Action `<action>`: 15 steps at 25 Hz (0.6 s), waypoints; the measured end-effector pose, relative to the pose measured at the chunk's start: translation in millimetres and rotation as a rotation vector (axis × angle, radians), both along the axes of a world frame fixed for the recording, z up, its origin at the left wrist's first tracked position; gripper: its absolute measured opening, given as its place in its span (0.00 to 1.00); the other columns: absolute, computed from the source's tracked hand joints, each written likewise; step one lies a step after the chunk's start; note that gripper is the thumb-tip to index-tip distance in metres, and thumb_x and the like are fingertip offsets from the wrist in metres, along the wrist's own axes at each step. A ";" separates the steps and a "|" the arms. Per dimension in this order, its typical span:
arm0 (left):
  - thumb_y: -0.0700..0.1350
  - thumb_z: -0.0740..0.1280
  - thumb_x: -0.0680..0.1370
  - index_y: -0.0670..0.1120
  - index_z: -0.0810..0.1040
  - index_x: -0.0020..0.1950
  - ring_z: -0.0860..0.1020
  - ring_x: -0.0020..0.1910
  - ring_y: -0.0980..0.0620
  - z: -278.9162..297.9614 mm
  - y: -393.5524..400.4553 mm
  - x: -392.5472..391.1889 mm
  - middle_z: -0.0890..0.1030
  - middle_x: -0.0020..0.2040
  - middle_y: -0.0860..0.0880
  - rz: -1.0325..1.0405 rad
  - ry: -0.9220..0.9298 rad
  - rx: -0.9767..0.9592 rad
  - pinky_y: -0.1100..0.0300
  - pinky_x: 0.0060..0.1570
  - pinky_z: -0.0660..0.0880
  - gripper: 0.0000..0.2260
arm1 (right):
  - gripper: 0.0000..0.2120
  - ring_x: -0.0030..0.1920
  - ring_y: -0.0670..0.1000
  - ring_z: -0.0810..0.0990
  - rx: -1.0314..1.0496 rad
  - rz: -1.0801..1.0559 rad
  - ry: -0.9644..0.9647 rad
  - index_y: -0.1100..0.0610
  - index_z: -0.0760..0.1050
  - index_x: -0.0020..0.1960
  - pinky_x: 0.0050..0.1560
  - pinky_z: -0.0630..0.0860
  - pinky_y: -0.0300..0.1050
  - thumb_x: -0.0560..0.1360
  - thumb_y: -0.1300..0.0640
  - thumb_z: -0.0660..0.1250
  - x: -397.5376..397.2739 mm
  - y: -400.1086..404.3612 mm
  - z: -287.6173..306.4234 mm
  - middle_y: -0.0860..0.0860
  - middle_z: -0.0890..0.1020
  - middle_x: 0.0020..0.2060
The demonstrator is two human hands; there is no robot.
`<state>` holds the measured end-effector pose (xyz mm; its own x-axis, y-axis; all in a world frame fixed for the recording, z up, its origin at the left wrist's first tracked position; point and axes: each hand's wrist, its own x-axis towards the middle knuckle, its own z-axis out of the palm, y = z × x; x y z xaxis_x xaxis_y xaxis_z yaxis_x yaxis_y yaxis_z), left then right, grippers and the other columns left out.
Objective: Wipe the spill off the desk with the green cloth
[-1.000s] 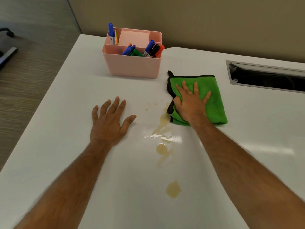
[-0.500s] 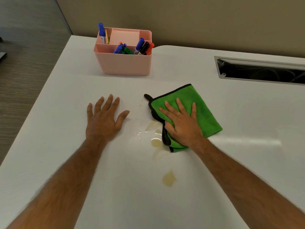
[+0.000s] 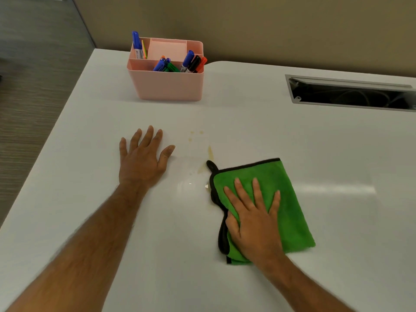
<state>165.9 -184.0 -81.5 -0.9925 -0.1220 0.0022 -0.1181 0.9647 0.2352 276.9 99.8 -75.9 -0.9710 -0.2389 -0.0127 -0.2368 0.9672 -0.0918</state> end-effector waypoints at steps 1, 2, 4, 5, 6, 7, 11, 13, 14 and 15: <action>0.69 0.40 0.78 0.54 0.59 0.80 0.53 0.81 0.46 -0.1 -0.1 -0.4 0.58 0.82 0.51 0.001 -0.002 -0.003 0.39 0.78 0.45 0.35 | 0.28 0.78 0.61 0.55 0.003 -0.045 0.000 0.44 0.62 0.77 0.69 0.50 0.79 0.78 0.41 0.52 8.3 -5.7 -0.2 0.47 0.63 0.77; 0.69 0.40 0.78 0.54 0.58 0.81 0.52 0.81 0.46 -0.2 -0.6 -0.3 0.58 0.82 0.51 0.002 -0.004 -0.003 0.39 0.78 0.45 0.35 | 0.28 0.78 0.61 0.55 0.002 -0.087 -0.007 0.45 0.62 0.77 0.69 0.49 0.80 0.78 0.41 0.52 12.9 -12.5 -0.3 0.48 0.63 0.77; 0.69 0.40 0.78 0.54 0.58 0.81 0.52 0.82 0.46 -0.2 -0.4 -0.5 0.58 0.82 0.51 -0.001 -0.006 -0.001 0.39 0.78 0.44 0.35 | 0.28 0.78 0.63 0.54 -0.006 -0.168 -0.026 0.47 0.62 0.77 0.68 0.47 0.81 0.78 0.42 0.52 10.8 -28.5 -0.1 0.50 0.63 0.78; 0.69 0.40 0.78 0.54 0.58 0.81 0.52 0.82 0.46 0.3 0.5 -0.3 0.57 0.82 0.51 -0.005 -0.008 0.001 0.39 0.78 0.43 0.35 | 0.28 0.78 0.64 0.54 -0.011 -0.209 -0.033 0.47 0.62 0.77 0.68 0.45 0.81 0.78 0.42 0.51 5.3 -37.3 0.1 0.51 0.62 0.78; 0.68 0.40 0.79 0.54 0.57 0.81 0.51 0.82 0.46 0.7 1.1 -0.3 0.57 0.83 0.51 -0.006 -0.009 0.005 0.39 0.78 0.43 0.35 | 0.29 0.78 0.65 0.54 -0.018 -0.250 -0.038 0.48 0.62 0.77 0.67 0.44 0.82 0.78 0.42 0.51 -2.6 -46.8 0.3 0.52 0.62 0.78; 0.68 0.41 0.79 0.54 0.57 0.81 0.51 0.82 0.46 1.0 0.8 -0.1 0.56 0.83 0.51 -0.006 -0.013 0.009 0.39 0.78 0.43 0.34 | 0.29 0.78 0.65 0.53 -0.031 -0.286 -0.041 0.49 0.61 0.77 0.67 0.43 0.82 0.78 0.42 0.51 -11.9 -56.8 0.4 0.53 0.61 0.78; 0.68 0.40 0.79 0.54 0.55 0.81 0.50 0.82 0.46 1.4 0.4 0.8 0.55 0.83 0.51 -0.011 -0.015 0.005 0.39 0.78 0.43 0.34 | 0.30 0.79 0.64 0.43 -0.068 -0.354 -0.072 0.48 0.53 0.79 0.66 0.38 0.82 0.79 0.41 0.48 -57.0 -83.1 2.3 0.52 0.53 0.80; 0.67 0.40 0.79 0.54 0.55 0.82 0.50 0.82 0.47 1.1 0.0 0.1 0.55 0.83 0.51 -0.012 -0.025 0.008 0.39 0.78 0.43 0.34 | 0.30 0.79 0.64 0.41 -0.079 -0.373 -0.063 0.48 0.51 0.80 0.66 0.37 0.82 0.79 0.42 0.47 -79.9 -89.0 3.2 0.52 0.52 0.81; 0.67 0.41 0.79 0.54 0.55 0.82 0.50 0.82 0.47 1.1 -0.1 -0.3 0.55 0.83 0.52 -0.011 -0.029 0.011 0.40 0.78 0.43 0.33 | 0.30 0.79 0.64 0.41 -0.086 -0.387 -0.054 0.48 0.51 0.80 0.65 0.37 0.82 0.79 0.42 0.47 -91.6 -91.0 3.8 0.52 0.52 0.81; 0.67 0.41 0.80 0.54 0.55 0.82 0.49 0.82 0.47 1.2 0.0 -0.5 0.54 0.83 0.52 -0.010 -0.033 0.012 0.40 0.78 0.43 0.33 | 0.30 0.79 0.64 0.42 -0.092 -0.403 -0.051 0.48 0.52 0.80 0.65 0.37 0.82 0.79 0.42 0.47 -103.3 -92.7 4.3 0.52 0.52 0.81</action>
<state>165.4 -184.1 -80.3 -0.9932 -0.1124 -0.0316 -0.1167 0.9630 0.2428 173.6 7.1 -71.6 -0.9857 0.1578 -0.0591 0.1662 0.9689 -0.1836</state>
